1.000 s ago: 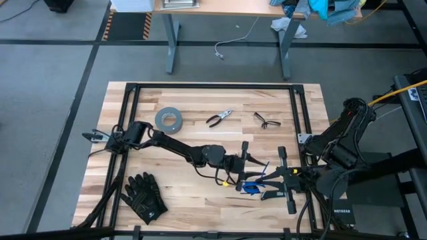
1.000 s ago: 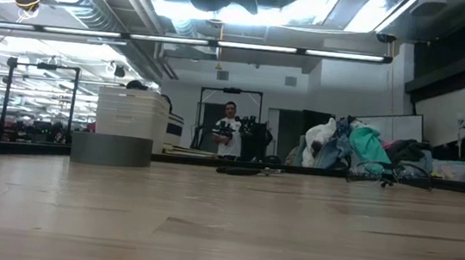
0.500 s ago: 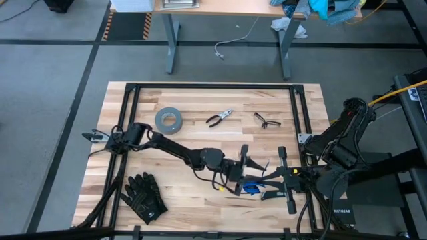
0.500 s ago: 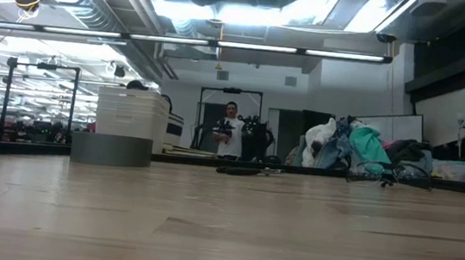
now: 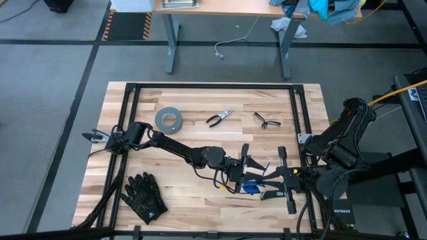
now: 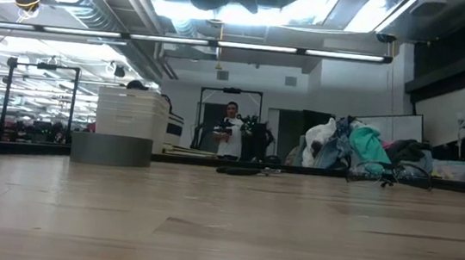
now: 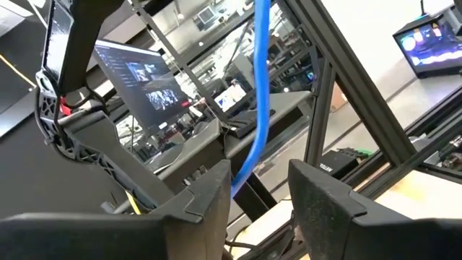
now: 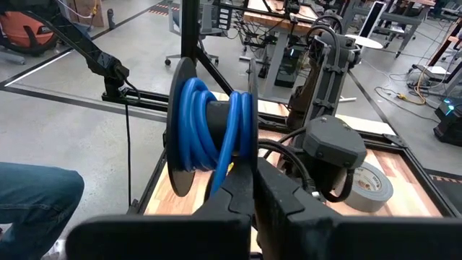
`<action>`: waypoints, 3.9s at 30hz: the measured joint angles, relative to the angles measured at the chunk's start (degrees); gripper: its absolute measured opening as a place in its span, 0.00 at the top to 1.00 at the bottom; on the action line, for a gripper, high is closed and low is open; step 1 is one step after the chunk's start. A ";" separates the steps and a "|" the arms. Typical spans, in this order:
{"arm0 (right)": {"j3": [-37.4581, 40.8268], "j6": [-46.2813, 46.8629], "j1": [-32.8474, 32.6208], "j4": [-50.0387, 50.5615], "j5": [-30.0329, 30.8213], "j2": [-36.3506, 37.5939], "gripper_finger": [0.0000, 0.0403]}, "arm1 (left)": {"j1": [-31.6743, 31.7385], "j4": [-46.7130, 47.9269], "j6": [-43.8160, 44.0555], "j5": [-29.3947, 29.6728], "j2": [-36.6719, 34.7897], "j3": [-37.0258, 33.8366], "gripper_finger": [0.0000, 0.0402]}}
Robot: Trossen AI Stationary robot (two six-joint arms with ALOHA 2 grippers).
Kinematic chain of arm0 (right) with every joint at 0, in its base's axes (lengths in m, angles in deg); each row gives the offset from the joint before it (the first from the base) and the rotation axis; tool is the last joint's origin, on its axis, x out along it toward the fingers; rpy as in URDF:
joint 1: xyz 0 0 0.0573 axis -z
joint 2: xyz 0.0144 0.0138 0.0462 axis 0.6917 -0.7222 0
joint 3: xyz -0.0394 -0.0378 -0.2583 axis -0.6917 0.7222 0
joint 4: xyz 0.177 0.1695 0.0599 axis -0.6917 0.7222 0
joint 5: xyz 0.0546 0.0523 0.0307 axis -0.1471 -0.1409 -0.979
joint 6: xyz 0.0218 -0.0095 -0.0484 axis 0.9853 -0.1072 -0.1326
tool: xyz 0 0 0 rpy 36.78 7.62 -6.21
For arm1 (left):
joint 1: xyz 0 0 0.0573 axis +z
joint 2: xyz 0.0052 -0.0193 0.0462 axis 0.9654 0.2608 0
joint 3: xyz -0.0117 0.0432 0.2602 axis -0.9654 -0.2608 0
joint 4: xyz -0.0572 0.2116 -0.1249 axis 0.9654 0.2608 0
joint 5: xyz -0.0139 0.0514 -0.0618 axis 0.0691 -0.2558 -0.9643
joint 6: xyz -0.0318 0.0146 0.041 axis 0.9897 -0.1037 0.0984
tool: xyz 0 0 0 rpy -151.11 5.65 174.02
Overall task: Coil cords
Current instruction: Coil the blue wire cable onto the black spool
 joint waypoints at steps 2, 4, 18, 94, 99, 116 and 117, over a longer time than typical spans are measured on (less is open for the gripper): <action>0.00 -0.06 0.00 -0.01 0.07 0.00 0.99 | 0.02 0.09 0.14 -0.12 0.00 0.00 0.69; 0.00 -0.06 0.02 -0.01 0.37 0.00 0.99 | -0.01 0.01 0.14 -0.24 0.00 0.00 0.70; 0.00 0.03 3.77 -0.01 -3.20 -0.39 0.99 | 0.15 0.23 1.36 -1.38 0.02 1.40 0.71; 0.04 13.73 3.69 19.96 -6.14 -1.18 0.99 | -7.35 36.28 28.58 30.29 -3.49 1.29 1.00; 0.04 12.07 3.72 21.59 -7.28 -3.18 0.99 | -9.60 46.31 37.32 34.87 -5.55 1.27 1.00; 0.02 10.51 5.37 24.94 -7.87 -7.48 0.99 | -14.08 70.77 59.68 41.99 -8.60 1.31 1.00; 0.02 10.41 5.94 24.90 -8.22 -8.15 0.99 | -14.35 70.77 59.89 42.09 -8.84 1.31 1.00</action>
